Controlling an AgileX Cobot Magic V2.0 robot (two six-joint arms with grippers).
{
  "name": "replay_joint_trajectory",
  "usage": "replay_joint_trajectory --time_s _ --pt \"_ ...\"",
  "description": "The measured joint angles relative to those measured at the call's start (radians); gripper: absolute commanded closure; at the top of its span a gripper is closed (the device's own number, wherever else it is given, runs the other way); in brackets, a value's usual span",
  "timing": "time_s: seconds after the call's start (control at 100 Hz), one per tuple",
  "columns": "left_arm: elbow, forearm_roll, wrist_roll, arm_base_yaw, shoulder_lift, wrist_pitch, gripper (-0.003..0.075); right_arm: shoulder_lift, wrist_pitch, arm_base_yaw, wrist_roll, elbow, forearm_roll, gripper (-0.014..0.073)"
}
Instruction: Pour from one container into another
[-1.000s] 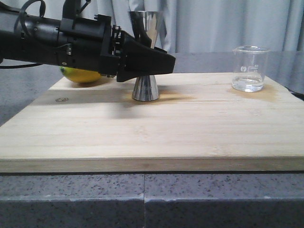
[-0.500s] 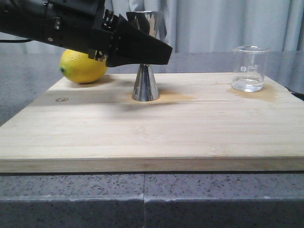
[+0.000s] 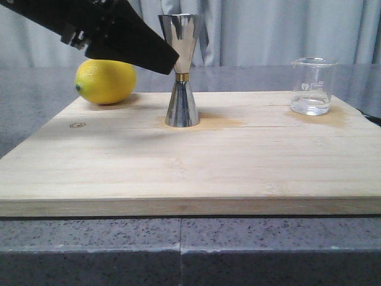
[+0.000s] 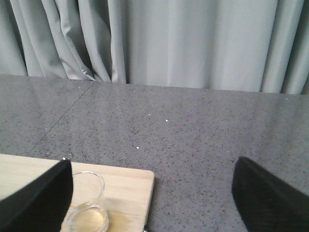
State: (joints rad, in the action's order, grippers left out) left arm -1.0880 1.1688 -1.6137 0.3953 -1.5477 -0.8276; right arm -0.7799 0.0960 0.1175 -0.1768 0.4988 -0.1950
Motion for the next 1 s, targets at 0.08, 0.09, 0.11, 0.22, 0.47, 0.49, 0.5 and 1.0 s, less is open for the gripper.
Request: replay_joint_trajectory --time_s 0.08,0.09,0.11,0.22,0.47,0.49,0.5,1.0 --pt "-0.009 -0.128 0.126 0.000 0.051 0.011 0.0127 0.000 -0.057 0.000 0.000 0.012 0.000 -0.0012" --pt "-0.009 -0.142 0.154 0.000 0.061 0.011 0.0127 0.000 -0.065 0.000 0.000 0.014 0.000 -0.0012" --pt "-0.014 -0.184 0.182 0.000 0.070 0.011 0.0127 0.000 -0.090 0.000 0.000 0.022 0.000 -0.0012" --pt "-0.057 -0.432 0.453 0.000 0.155 -0.001 0.0127 0.000 -0.276 0.000 0.000 0.098 0.000 -0.0012" --pt "-0.157 -1.015 1.146 0.000 0.339 -0.133 0.0131 -0.021 -0.702 0.000 0.012 0.275 0.005 -0.0012" --pt "-0.160 -1.056 1.195 0.000 0.353 -0.149 0.0131 -0.027 -0.735 0.000 0.017 0.281 0.007 -0.0012" --pt "-0.159 -1.068 1.211 0.000 0.358 -0.159 0.0131 -0.029 -0.757 0.000 0.019 0.288 0.009 -0.0012" --pt "0.028 -1.514 1.901 0.000 0.735 -0.342 0.0131 0.050 -1.045 0.000 0.101 0.345 0.123 -0.0012"
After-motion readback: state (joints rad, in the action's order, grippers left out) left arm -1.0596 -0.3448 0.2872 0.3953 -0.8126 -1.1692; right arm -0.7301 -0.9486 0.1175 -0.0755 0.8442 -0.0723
